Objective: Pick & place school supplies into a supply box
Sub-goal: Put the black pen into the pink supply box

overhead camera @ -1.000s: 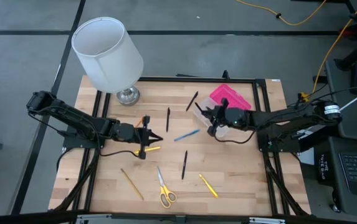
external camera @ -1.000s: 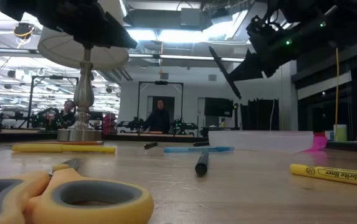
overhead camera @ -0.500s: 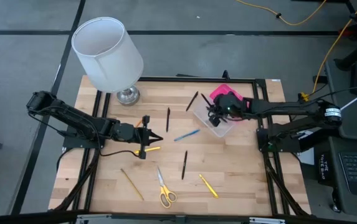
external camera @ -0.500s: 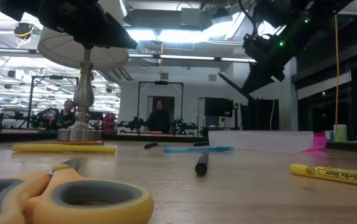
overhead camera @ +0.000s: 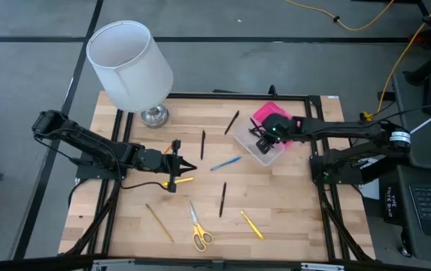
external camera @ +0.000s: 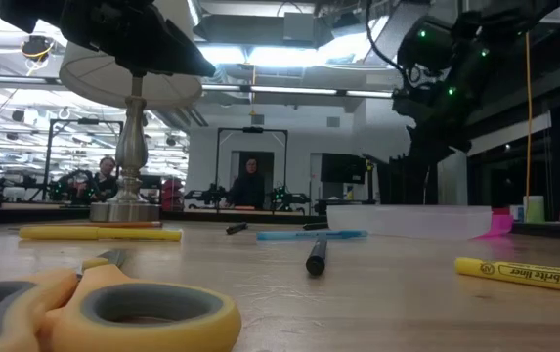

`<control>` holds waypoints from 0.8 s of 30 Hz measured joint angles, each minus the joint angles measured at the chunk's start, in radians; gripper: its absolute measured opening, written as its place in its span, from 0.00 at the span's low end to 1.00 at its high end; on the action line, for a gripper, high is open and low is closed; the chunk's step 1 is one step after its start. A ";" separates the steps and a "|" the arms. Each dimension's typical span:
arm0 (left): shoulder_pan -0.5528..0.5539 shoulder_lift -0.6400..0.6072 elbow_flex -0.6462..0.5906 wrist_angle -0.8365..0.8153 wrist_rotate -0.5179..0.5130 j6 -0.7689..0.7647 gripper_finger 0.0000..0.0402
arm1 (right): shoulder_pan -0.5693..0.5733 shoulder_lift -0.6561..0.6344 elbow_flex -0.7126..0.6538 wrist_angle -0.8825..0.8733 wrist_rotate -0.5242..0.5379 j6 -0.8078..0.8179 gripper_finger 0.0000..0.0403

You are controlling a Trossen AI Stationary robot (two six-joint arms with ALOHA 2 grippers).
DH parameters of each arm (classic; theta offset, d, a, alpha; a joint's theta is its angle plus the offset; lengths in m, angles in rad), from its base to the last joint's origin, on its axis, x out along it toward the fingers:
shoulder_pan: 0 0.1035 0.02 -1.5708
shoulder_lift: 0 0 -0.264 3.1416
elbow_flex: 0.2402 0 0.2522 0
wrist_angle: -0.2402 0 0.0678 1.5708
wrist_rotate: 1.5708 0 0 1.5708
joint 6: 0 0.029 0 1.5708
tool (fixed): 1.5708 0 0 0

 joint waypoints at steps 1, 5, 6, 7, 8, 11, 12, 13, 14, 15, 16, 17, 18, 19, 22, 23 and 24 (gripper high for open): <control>0.000 0.000 0.000 0.000 0.000 0.001 0.01 | 0.000 0.014 0.000 0.001 -0.004 0.002 0.07; 0.000 0.000 0.000 0.000 0.000 0.000 0.01 | 0.000 0.081 -0.001 0.033 -0.023 -0.001 0.08; 0.000 0.000 0.000 0.000 0.000 0.001 0.01 | 0.000 0.098 -0.001 0.039 -0.023 -0.001 0.08; 0.000 0.000 0.000 0.000 0.000 0.000 0.01 | 0.000 0.114 -0.001 0.044 -0.024 -0.003 0.08; 0.000 0.000 0.000 0.000 0.000 0.000 0.01 | 0.000 0.129 -0.001 0.048 -0.024 -0.004 0.07; 0.000 0.000 0.000 0.000 0.000 0.001 0.01 | -0.002 0.164 -0.001 0.047 -0.055 -0.004 0.07; 0.000 0.000 0.000 0.000 0.000 0.001 0.01 | -0.002 0.171 -0.001 0.047 -0.062 -0.004 0.07; 0.000 0.000 0.000 0.000 0.000 0.001 0.01 | -0.002 0.176 -0.001 0.047 -0.071 -0.004 0.08; 0.000 0.000 0.000 0.000 0.000 0.001 0.01 | -0.001 0.180 -0.001 0.047 -0.077 -0.004 0.08; 0.000 0.000 0.000 0.000 0.000 0.001 0.01 | -0.001 0.182 -0.001 0.047 -0.077 -0.004 0.09; 0.000 0.000 0.000 0.000 0.000 0.002 0.01 | -0.002 0.182 -0.001 0.048 -0.077 -0.003 0.09; 0.000 0.000 0.000 0.000 0.000 0.001 0.01 | -0.002 0.183 -0.001 0.047 -0.076 -0.002 0.09; 0.000 0.000 0.000 0.000 0.000 0.002 0.01 | -0.002 0.183 -0.001 0.047 -0.076 -0.002 0.09; 0.000 0.000 0.000 0.000 -0.001 0.002 0.01 | -0.002 0.183 -0.001 0.047 -0.076 -0.003 0.10; 0.000 0.000 0.000 0.000 0.000 0.002 0.01 | -0.002 0.183 -0.001 0.047 -0.076 -0.003 0.10; 0.000 0.000 0.000 0.000 0.000 0.002 0.01 | -0.002 0.183 -0.001 0.047 -0.076 -0.004 0.10; 0.000 0.000 0.000 0.000 0.000 0.002 0.01 | -0.002 0.183 -0.001 0.047 -0.076 -0.004 0.10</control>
